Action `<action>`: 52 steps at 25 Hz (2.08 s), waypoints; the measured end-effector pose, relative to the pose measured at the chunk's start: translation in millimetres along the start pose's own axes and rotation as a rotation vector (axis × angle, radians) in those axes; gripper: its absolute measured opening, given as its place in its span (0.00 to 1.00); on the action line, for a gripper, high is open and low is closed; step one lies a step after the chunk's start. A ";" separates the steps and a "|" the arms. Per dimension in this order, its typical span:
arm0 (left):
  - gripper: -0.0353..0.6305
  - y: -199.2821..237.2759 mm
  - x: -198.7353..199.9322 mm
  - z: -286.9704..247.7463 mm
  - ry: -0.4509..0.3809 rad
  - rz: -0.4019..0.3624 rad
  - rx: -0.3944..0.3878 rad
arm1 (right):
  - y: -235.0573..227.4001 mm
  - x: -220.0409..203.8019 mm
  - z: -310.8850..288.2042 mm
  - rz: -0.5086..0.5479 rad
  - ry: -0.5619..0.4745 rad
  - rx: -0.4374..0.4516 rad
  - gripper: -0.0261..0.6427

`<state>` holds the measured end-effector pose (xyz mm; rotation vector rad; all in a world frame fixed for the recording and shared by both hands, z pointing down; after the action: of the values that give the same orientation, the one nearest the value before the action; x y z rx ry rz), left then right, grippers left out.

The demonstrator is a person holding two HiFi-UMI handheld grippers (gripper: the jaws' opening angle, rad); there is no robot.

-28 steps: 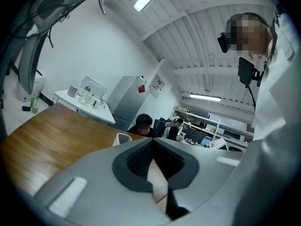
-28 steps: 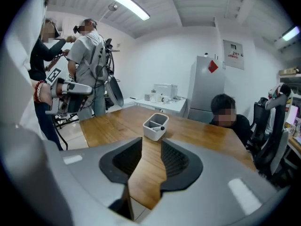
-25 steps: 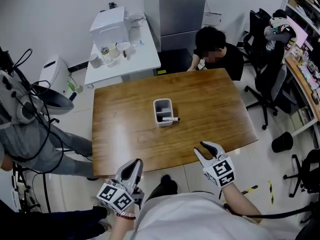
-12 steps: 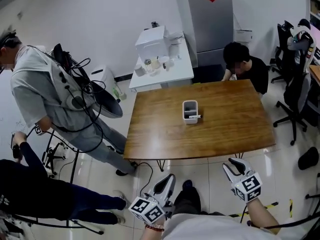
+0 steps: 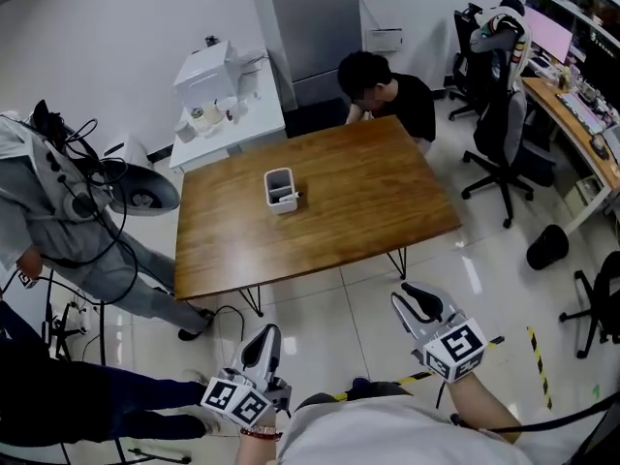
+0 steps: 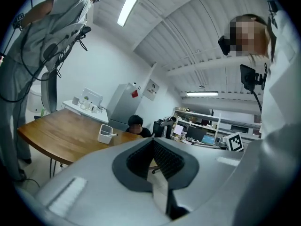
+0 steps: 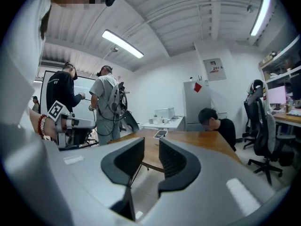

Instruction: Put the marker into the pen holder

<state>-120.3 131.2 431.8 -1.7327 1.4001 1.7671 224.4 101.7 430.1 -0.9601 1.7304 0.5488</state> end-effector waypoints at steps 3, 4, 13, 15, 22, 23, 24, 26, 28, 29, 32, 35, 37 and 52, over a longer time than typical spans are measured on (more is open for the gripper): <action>0.04 -4.5 -0.3 -6.8 0.010 -0.006 -0.049 | -0.1 -4.8 15.6 -0.030 -0.001 -0.040 0.17; 0.04 -4.9 -0.5 -5.8 0.013 -0.007 -0.059 | 2.4 -6.0 20.0 -0.036 0.000 -0.052 0.17; 0.04 6.9 2.1 59.6 0.016 -0.083 -0.084 | 78.6 5.4 28.3 0.007 -0.045 -0.023 0.17; 0.04 5.4 4.4 73.9 0.003 -0.117 -0.095 | 103.8 13.0 25.8 0.037 -0.066 0.001 0.17; 0.04 -12.0 8.1 120.3 -0.051 -0.153 -0.114 | 169.2 15.3 37.3 0.078 -0.102 0.019 0.17; 0.05 -15.7 8.3 125.1 -0.047 -0.154 -0.121 | 176.3 14.3 38.3 0.079 -0.101 0.024 0.17; 0.04 -19.5 7.9 129.0 -0.042 -0.156 -0.128 | 182.6 13.2 39.4 0.082 -0.100 0.028 0.17; 0.04 -28.5 4.7 133.9 -0.030 -0.163 -0.142 | 192.3 10.6 43.3 0.088 -0.099 0.036 0.17; 0.04 -39.1 -0.3 137.2 -0.020 -0.171 -0.158 | 198.4 7.0 49.4 0.081 -0.094 0.044 0.16; 0.04 -43.7 -1.7 138.1 -0.018 -0.174 -0.166 | 200.4 5.5 51.9 0.075 -0.094 0.046 0.16; 0.04 -52.1 -3.1 136.2 -0.022 -0.183 -0.188 | 202.3 2.0 54.3 0.065 -0.100 0.046 0.16; 0.05 -54.6 -8.3 136.9 -0.008 -0.184 -0.196 | 203.6 -2.9 54.0 0.054 -0.098 0.040 0.16; 0.04 -52.3 -8.3 136.8 0.006 -0.181 -0.195 | 203.9 -1.9 51.5 0.054 -0.096 0.039 0.16; 0.04 -37.6 -0.3 108.2 0.049 -0.162 -0.186 | 173.5 -1.8 36.8 0.064 -0.012 0.019 0.16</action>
<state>-155.8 233.6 394.6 -1.9367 1.1074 1.8261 104.2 229.5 403.9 -0.8886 1.7576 0.5779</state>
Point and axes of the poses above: the fingertips, and each gripper's own axes: z backward along the fingers, y to its left, x out of its top, the point moved 9 cm from there along z, backward along the fingers, and after that the axes turned 8 degrees about y, right-handed, at the moved point
